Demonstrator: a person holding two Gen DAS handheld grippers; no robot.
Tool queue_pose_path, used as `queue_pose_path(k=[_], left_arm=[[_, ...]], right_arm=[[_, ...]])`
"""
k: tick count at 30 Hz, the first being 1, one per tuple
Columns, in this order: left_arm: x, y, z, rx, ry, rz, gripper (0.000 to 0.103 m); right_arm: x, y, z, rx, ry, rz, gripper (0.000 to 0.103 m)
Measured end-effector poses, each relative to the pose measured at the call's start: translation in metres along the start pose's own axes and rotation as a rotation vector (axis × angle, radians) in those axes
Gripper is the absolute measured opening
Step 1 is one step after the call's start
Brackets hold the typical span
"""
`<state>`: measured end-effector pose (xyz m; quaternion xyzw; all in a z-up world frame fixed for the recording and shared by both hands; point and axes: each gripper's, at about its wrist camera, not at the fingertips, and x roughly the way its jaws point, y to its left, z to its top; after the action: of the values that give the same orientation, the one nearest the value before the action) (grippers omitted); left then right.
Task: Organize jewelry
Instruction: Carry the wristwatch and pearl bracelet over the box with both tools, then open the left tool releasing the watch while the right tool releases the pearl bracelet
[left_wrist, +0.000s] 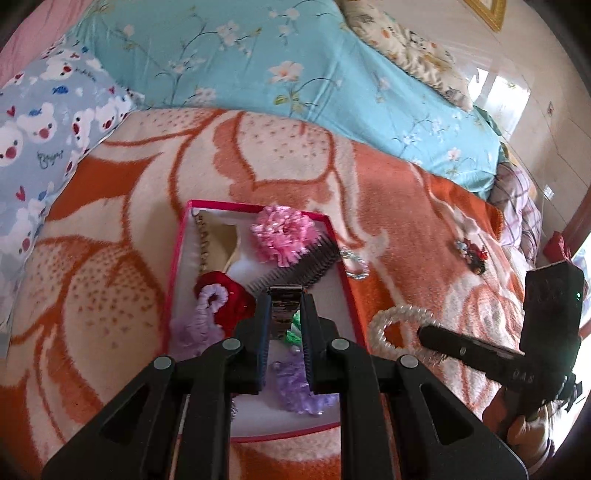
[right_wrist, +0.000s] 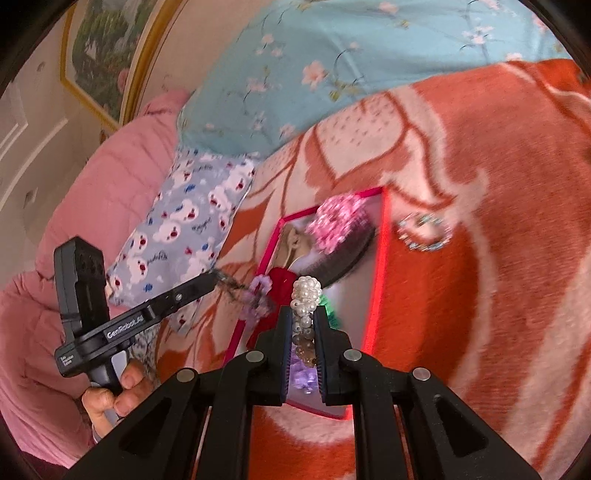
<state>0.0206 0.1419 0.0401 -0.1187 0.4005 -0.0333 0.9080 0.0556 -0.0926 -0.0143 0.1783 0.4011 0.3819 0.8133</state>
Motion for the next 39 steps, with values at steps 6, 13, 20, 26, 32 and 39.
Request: queue_pose_path(k=[6, 13, 20, 26, 32, 39], left_arm=[[0.011, 0.013, -0.009, -0.004, 0.010, 0.022, 0.013], [0.024, 0.025, -0.042, -0.014, 0.075, 0.029, 0.013], [0.031, 0.029, -0.069, -0.002, 0.130, 0.026, 0.013], [0.037, 0.028, -0.077, 0.020, 0.150, 0.034, 0.013], [0.043, 0.031, -0.084, 0.017, 0.187, 0.041, 0.014], [0.047, 0.031, -0.086, 0.018, 0.212, 0.045, 0.014]], right_arm=[[0.031, 0.013, -0.003, -0.029, 0.048, 0.018, 0.011], [0.069, 0.001, -0.024, -0.008, 0.137, -0.004, 0.011], [0.080, -0.004, -0.032, -0.021, 0.171, -0.048, 0.011], [0.083, -0.004, -0.033, -0.042, 0.176, -0.097, 0.011], [0.087, -0.006, -0.032, -0.046, 0.187, -0.119, 0.011], [0.090, -0.006, -0.033, -0.044, 0.199, -0.121, 0.015]])
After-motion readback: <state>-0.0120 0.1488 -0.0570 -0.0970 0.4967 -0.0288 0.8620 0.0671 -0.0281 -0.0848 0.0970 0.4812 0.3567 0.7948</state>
